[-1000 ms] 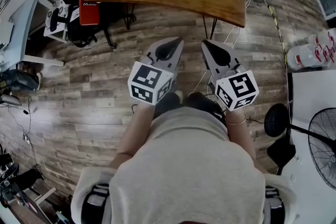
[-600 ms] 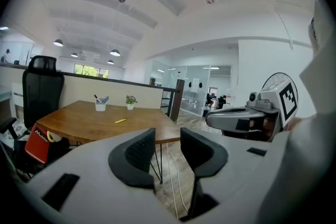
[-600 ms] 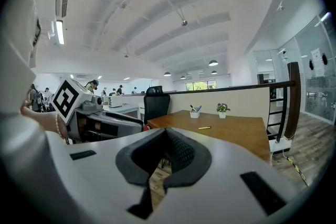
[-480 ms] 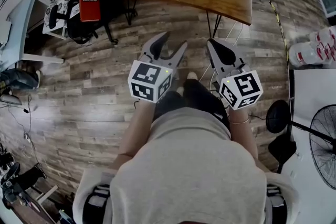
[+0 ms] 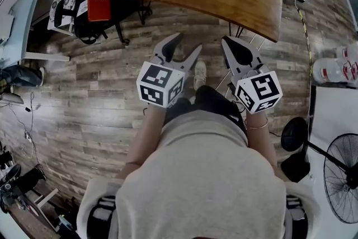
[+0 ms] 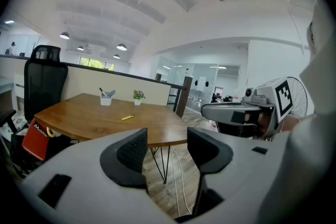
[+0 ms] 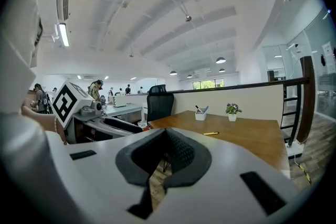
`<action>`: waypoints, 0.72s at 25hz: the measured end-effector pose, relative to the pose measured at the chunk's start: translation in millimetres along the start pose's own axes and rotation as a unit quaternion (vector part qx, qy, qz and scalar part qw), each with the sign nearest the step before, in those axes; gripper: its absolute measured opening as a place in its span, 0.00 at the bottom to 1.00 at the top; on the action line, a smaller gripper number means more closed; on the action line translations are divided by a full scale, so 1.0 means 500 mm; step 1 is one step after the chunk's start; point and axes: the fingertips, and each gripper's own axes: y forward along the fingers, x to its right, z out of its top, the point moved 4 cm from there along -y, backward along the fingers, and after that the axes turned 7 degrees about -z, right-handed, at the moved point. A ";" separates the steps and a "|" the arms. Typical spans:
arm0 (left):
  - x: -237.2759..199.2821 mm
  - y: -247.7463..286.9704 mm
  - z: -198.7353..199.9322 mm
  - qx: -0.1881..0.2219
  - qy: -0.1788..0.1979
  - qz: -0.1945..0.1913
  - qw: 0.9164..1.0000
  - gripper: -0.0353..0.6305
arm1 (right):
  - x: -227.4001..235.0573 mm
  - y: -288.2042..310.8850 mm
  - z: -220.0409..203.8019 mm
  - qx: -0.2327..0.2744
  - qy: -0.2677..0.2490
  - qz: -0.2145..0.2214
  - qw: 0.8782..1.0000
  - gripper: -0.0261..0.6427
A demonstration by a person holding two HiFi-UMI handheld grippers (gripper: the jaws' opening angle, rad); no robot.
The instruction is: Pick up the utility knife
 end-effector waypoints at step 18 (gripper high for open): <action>-0.223 0.238 0.184 0.010 0.003 0.075 0.997 0.40 | 0.241 0.305 0.091 0.009 0.010 0.074 0.997 0.06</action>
